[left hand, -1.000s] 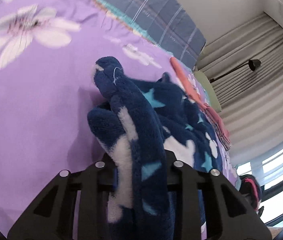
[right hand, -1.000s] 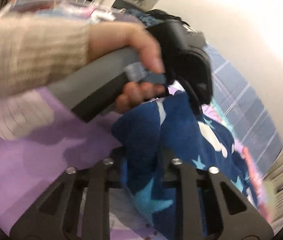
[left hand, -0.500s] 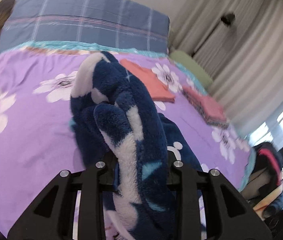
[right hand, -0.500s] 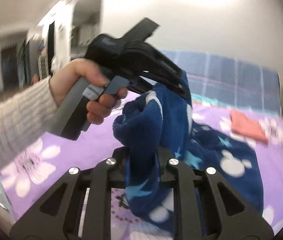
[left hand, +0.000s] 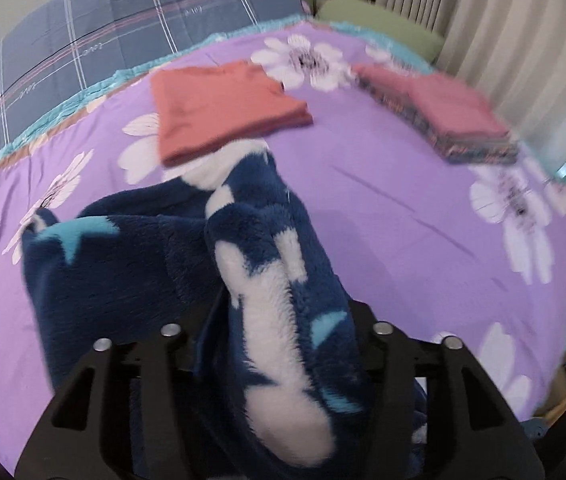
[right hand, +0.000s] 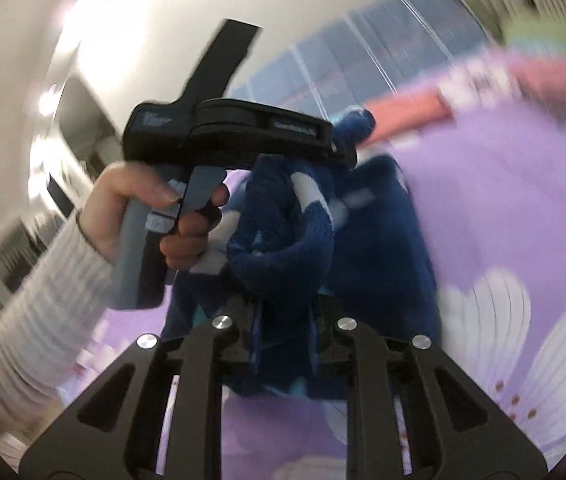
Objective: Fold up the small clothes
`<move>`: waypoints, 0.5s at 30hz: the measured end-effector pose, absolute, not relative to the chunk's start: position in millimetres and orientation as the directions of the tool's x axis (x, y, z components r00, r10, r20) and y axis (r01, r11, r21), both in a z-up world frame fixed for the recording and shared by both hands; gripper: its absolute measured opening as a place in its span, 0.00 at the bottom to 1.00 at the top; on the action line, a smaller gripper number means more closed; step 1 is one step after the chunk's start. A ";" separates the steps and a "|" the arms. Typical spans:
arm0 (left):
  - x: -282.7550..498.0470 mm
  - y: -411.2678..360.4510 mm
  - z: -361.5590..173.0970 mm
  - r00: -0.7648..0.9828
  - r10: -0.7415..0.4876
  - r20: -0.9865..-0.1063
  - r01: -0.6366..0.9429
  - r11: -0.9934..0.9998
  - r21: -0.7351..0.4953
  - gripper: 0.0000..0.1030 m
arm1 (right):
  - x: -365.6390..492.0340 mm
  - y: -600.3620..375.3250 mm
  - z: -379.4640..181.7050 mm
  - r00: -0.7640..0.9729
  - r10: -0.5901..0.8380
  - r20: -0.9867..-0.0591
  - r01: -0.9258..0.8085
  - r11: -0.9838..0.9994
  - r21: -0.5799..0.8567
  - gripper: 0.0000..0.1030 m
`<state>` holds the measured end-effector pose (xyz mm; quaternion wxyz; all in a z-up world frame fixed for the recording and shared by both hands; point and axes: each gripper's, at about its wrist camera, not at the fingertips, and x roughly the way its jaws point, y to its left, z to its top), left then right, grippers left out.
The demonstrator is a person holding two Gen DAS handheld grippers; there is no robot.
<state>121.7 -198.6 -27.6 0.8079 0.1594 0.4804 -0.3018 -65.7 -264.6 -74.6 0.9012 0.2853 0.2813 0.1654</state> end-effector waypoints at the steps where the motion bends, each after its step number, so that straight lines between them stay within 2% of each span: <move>1: 121.2 -203.4 -30.9 0.358 -0.322 -0.876 0.643 0.765 -0.018 0.54 | -66.7 -274.2 -85.6 0.776 0.478 -0.412 -0.118 0.751 0.650 0.17; 5: 112.1 -218.2 -12.6 0.334 -0.407 -0.850 0.690 0.720 -0.074 0.57 | -62.5 -309.3 -121.0 0.736 0.551 -0.393 -0.048 0.622 0.782 0.17; 7: 102.0 -221.2 4.8 0.343 -0.432 -0.834 0.710 0.701 -0.071 0.58 | -63.3 -313.6 -130.1 0.724 0.572 -0.385 -0.041 0.593 0.804 0.18; 11: 64.9 -197.5 40.2 0.484 -0.417 -0.769 0.729 0.679 0.090 0.58 | -64.9 -316.6 -135.9 0.709 0.594 -0.381 -0.054 0.584 0.810 0.19; 15: 48.4 -148.6 40.8 0.574 -0.356 -0.737 0.677 0.713 0.182 0.58 | -66.4 -316.1 -134.0 0.706 0.596 -0.384 -0.067 0.595 0.801 0.20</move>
